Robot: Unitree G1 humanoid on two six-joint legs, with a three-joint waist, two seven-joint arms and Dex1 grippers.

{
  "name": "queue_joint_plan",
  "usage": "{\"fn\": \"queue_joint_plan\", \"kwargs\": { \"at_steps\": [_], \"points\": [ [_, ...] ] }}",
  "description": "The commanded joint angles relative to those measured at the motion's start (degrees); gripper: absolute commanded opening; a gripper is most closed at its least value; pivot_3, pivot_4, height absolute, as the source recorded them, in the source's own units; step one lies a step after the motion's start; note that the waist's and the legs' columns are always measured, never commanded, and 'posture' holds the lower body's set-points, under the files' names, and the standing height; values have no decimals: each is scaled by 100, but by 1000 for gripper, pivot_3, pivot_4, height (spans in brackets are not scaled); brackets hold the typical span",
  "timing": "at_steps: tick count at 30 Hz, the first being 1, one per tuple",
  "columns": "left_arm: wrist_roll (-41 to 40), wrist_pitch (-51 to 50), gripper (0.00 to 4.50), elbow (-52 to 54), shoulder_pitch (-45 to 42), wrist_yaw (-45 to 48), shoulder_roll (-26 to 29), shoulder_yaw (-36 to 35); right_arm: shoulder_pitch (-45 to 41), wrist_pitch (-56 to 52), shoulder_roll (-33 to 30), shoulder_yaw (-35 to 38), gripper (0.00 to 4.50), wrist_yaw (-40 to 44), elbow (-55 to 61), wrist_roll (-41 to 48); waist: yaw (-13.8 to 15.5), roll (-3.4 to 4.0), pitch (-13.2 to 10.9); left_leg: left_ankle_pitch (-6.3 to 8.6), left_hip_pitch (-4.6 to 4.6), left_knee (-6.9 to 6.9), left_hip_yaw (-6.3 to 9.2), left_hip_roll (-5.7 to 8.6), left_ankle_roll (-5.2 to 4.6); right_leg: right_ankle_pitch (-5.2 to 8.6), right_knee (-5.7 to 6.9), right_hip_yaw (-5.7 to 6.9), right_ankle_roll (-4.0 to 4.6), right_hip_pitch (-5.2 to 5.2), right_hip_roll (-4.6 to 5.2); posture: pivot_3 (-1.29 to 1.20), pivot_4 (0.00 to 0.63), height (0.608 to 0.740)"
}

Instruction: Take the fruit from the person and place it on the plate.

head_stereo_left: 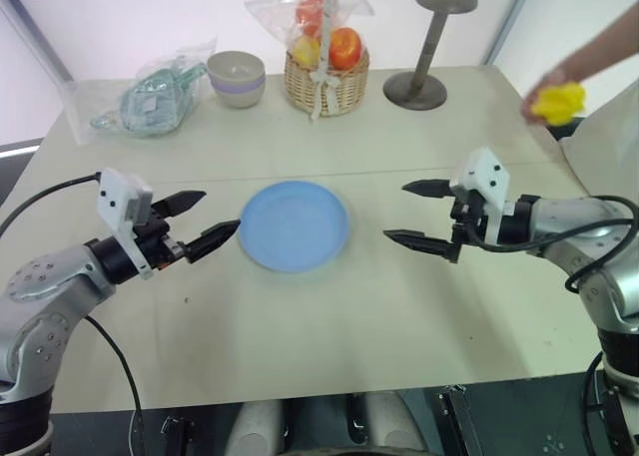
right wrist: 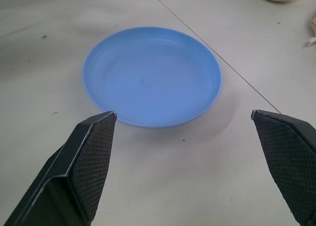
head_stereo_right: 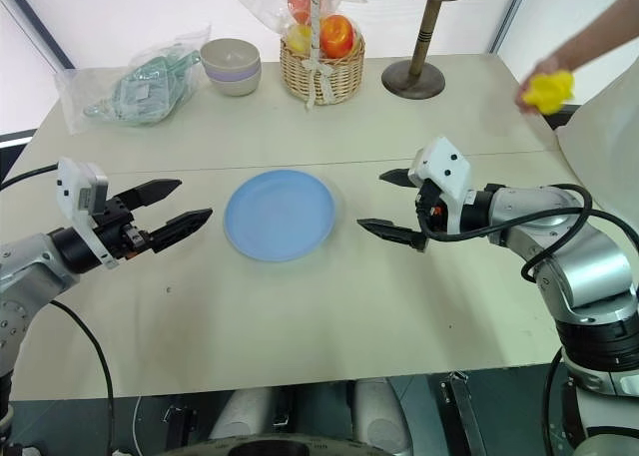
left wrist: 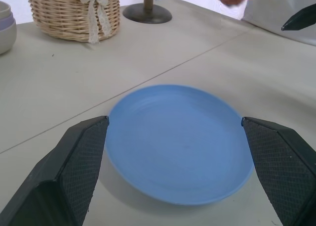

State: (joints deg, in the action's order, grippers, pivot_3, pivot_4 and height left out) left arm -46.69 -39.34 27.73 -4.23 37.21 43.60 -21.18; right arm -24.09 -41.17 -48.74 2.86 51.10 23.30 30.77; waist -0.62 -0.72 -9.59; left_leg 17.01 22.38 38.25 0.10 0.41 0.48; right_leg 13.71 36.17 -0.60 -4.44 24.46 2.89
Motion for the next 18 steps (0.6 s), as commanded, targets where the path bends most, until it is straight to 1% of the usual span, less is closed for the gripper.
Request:
{"fn": "queue_joint_plan", "kwargs": {
  "at_steps": [1, 11, 15, 18],
  "points": [
    [42, 104, 4500, 80, -53, 34, 22, -50, -91, 104, -90, 218, 4485, -4, 32, -7, 0, 0, 0, 0, 0, 0, 0, 0, 0, 0, 0, 0, 0, 0, 0, 0, 150, 740],
    [148, 171, 4500, 88, -54, -101, -80, -80, -157, -31, 232, 295, 4485, -587, 51, 17, -2, 0, 0, 0, 0, 0, 0, 0, 0, 0, 1, -1, 0, 0, -1, 0, 150, 740],
    [382, 271, 4500, 65, -215, -621, -369, -116, -154, -13, 290, 235, 4485, -671, 53, -18, 6, -1, 1, 0, 0, 2, 0, 0, 0, 0, 2, -1, -1, 0, -2, 0, 150, 740],
    [809, 568, 4500, 188, -330, -1612, -1024, -166, -149, 26, 308, 199, 4485, -694, 19, -38, 14, -2, 2, 0, -1, 4, 0, 1, 0, -1, 3, -3, -1, -2, 0, 0, 150, 740]
  ]
}}
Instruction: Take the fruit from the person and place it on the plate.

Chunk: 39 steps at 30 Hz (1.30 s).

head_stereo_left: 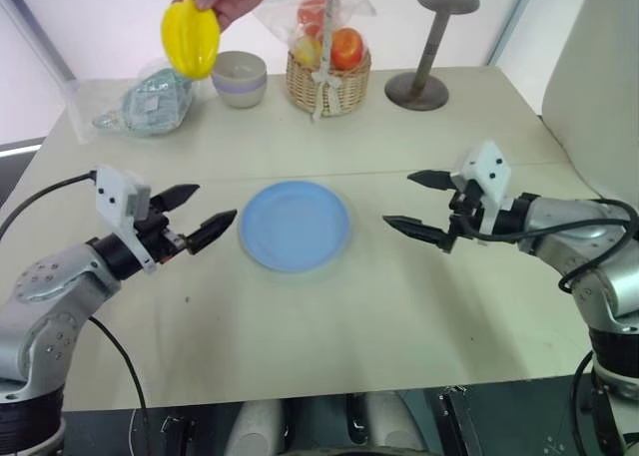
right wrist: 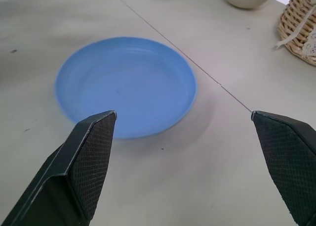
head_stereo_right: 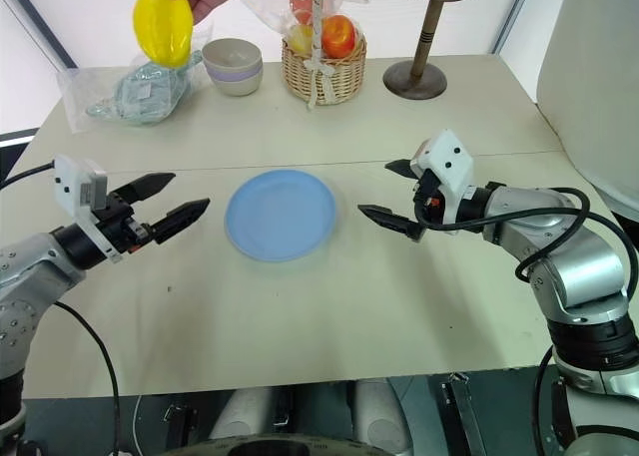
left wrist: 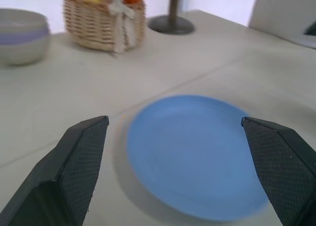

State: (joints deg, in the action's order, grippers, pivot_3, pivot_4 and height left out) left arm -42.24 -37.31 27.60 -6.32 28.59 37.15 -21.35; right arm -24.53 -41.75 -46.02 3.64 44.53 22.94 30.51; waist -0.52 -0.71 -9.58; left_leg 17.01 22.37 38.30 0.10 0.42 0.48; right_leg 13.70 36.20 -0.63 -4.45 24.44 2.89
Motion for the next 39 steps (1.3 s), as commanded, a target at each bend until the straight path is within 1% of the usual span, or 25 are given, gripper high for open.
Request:
{"fn": "queue_joint_plan", "kwargs": {
  "at_steps": [1, 4, 6, 10, 14, 26, 34, 39],
  "points": [
    [635, 546, 4500, 290, -106, -1102, -633, -122, -110, 94, 43, 108, 4485, -41, 40, -17, 3, -5, 2, 0, 0, 2, 1, 0, 0, 0, 1, 0, -1, 0, 1, 0, 150, 740],
    [1294, 982, 4500, 443, -120, -1898, -1237, -57, -133, 112, 63, 64, 4485, -47, 9, -32, 2, -6, 2, 0, 0, 2, 0, 0, 0, -1, 1, -2, -1, -1, 7, 0, 150, 740],
    [1515, 1144, 4500, 450, -239, -2304, -1567, -64, -158, 116, 75, 33, 4485, -39, -7, -42, 7, -7, 3, 0, 0, 2, 1, 0, 0, -2, 2, -2, -2, -1, 7, 0, 150, 740],
    [1741, 1484, 4500, 248, -625, -2477, -1811, 19, -217, 126, 103, -17, 4485, -16, -49, -72, 9, -7, 3, 0, 0, 3, 1, -2, 0, -3, 4, -2, -1, -1, 1, 0, 150, 740],
    [1892, 1748, 4500, -349, -1289, -2391, -1826, 154, -287, 139, 128, -66, 4485, 7, -80, -95, 38, -8, 4, -1, 0, 15, 1, -1, 1, -4, 6, -1, -3, -5, -11, 0, 150, 740],
    [1972, 2782, 4500, -2390, -2474, -1835, -2079, 314, -303, 144, 205, -62, 4485, -69, -22, -124, 120, -8, 3, 1, 7, 52, 0, -4, -2, -7, 14, 5, -8, -10, -18, 0, 150, 740],
    [1799, 3045, 4500, -2838, -2964, -1405, -2120, 422, -253, 139, 185, -17, 4485, -114, 53, -126, 121, -9, 3, 2, 9, 70, 0, -4, -4, -13, 14, 6, -18, -20, -16, 0, 150, 740],
    [1710, 3129, 4500, -3018, -3160, -1351, -2177, 368, -235, 146, 167, -14, 4485, -116, 71, -130, 118, -9, 3, 2, 9, 70, 1, -6, -4, -13, 14, 5, -18, -19, -18, 0, 150, 740]
  ]
}}
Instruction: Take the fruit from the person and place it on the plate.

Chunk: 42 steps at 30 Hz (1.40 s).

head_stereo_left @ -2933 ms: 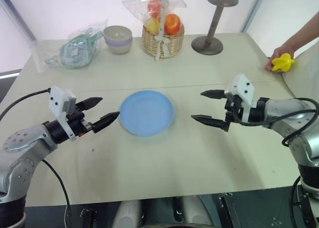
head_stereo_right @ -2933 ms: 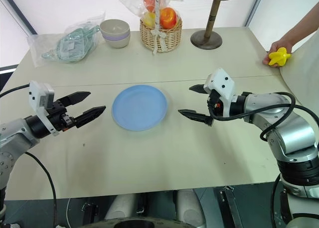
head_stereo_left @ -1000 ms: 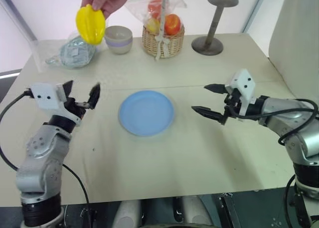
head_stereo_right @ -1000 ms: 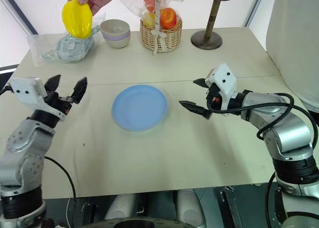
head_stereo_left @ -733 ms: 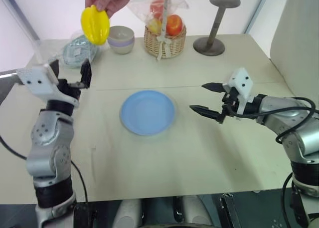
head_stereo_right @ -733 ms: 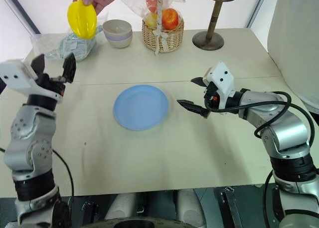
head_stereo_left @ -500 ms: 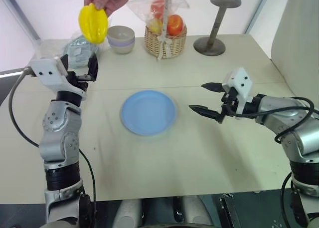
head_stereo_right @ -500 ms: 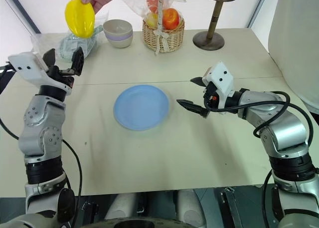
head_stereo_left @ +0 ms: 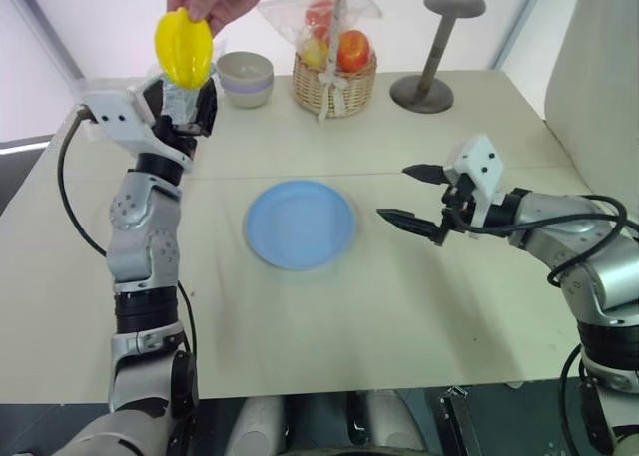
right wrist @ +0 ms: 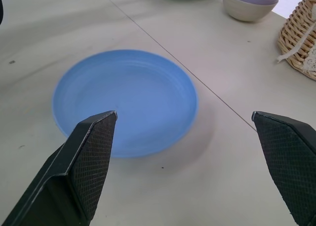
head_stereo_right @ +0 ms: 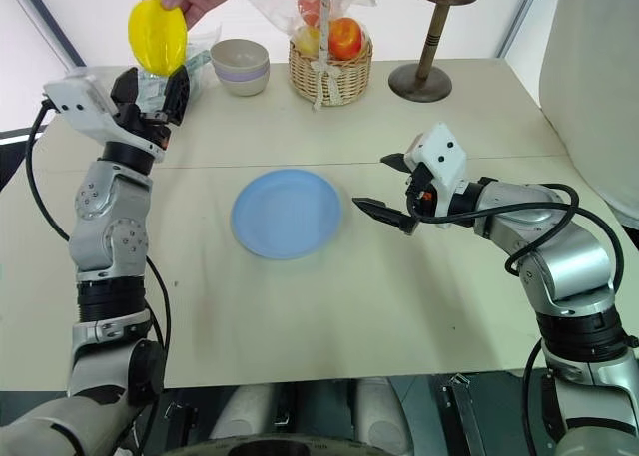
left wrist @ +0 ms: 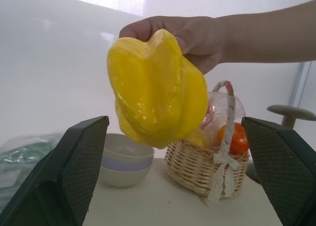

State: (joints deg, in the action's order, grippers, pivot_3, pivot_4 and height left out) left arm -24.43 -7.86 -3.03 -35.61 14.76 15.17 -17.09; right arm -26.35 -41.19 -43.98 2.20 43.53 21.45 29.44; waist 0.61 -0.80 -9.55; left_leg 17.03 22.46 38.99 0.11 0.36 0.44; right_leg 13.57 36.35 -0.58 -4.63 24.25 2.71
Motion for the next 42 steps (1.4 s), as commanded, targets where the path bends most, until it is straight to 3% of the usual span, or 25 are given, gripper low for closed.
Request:
{"fn": "queue_joint_plan", "kwargs": {
  "at_steps": [1, 21, 35, 38, 41, 42],
  "points": [
    [-63, 206, 4500, 2, -272, 30, 23, -65, -53, 93, -42, 130, 4485, -13, 222, -24, 6, 0, 0, 0, 0, 0, 1, 0, 0, 0, 0, 0, 0, 0, 0, 0, 150, 740],
    [106, 845, 4500, -1156, -788, -83, 69, -136, -44, 62, -93, 158, 4485, -8, 265, -30, 7, -1, -1, 0, 0, 1, 0, 1, 0, -1, 0, 1, -2, 0, 0, 0, 150, 740],
    [35, 1030, 4500, -1391, -1038, 26, 92, -155, 34, 55, -94, 200, 4485, -74, 344, -17, 6, -2, -1, 0, 0, 1, 0, 1, 0, -1, 0, 1, -2, 0, 1, 0, 150, 740],
    [32, 1035, 3670, -1399, -1048, 38, 85, -151, 33, 57, -90, 200, 4500, -81, 343, -22, 7, -2, -1, 0, 0, 1, 0, 1, 0, -1, 0, 1, -2, 0, 1, 0, 150, 740],
    [28, 1051, 2034, -1426, -1051, 52, 73, -146, 34, 56, -90, 203, 4500, -87, 350, -24, 7, -2, -1, 0, 0, 1, 0, 1, 0, -1, 0, 1, -3, 0, 1, 0, 150, 740],
    [26, 1056, 1672, -1434, -1052, 55, 72, -145, 33, 53, -91, 204, 4500, -88, 350, -23, 7, -2, -1, 0, 0, 1, 0, 1, 0, -1, 0, 1, -3, 0, 1, 0, 150, 740]
  ]
}}
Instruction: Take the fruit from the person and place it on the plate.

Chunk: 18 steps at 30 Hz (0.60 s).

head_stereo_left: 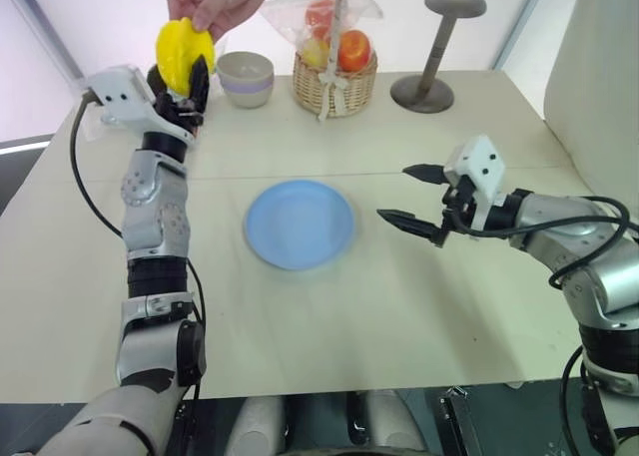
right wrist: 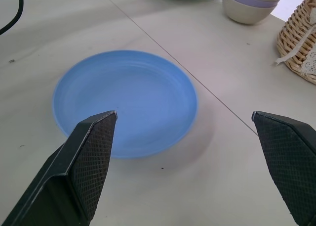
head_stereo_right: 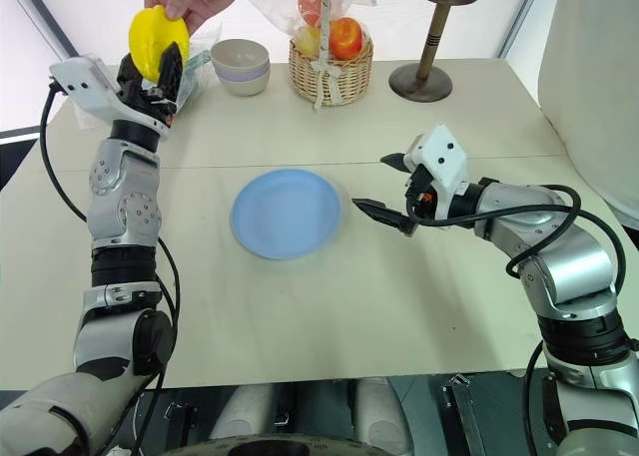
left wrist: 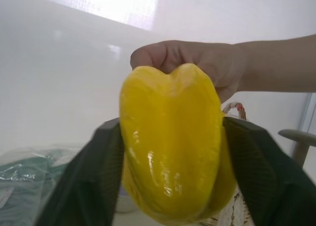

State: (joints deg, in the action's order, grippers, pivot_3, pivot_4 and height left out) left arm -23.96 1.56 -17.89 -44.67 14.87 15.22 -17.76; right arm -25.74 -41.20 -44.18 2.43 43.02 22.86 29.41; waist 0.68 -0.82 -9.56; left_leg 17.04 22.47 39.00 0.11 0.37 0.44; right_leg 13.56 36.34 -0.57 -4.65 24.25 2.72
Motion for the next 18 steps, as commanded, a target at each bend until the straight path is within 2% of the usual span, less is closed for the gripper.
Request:
{"fn": "queue_joint_plan", "kwargs": {
  "at_steps": [1, 10, 18],
  "points": [
    [-24, 117, 1448, 47, -145, 46, 66, -76, -25, 53, -71, 183, 4500, -38, 211, -18, -2, -1, 0, 0, 0, 0, 0, 0, 0, 0, 0, 0, 0, 0, 0, 0, 150, 740],
    [-51, 30, 1447, 286, -46, 48, 55, -25, -28, 37, -82, 186, 4500, -35, 209, -13, 0, -1, 0, 0, 0, 0, 0, 0, 0, 0, 0, 0, 0, 0, 0, 0, 150, 740],
    [-292, -646, 1447, 1277, 462, 302, 257, 58, -13, 18, -82, 190, 4500, -39, 230, 2, -9, -1, -1, 0, 0, 0, 0, -1, 0, 0, 0, -5, 0, 0, 0, 0, 150, 740]
  ]
}}
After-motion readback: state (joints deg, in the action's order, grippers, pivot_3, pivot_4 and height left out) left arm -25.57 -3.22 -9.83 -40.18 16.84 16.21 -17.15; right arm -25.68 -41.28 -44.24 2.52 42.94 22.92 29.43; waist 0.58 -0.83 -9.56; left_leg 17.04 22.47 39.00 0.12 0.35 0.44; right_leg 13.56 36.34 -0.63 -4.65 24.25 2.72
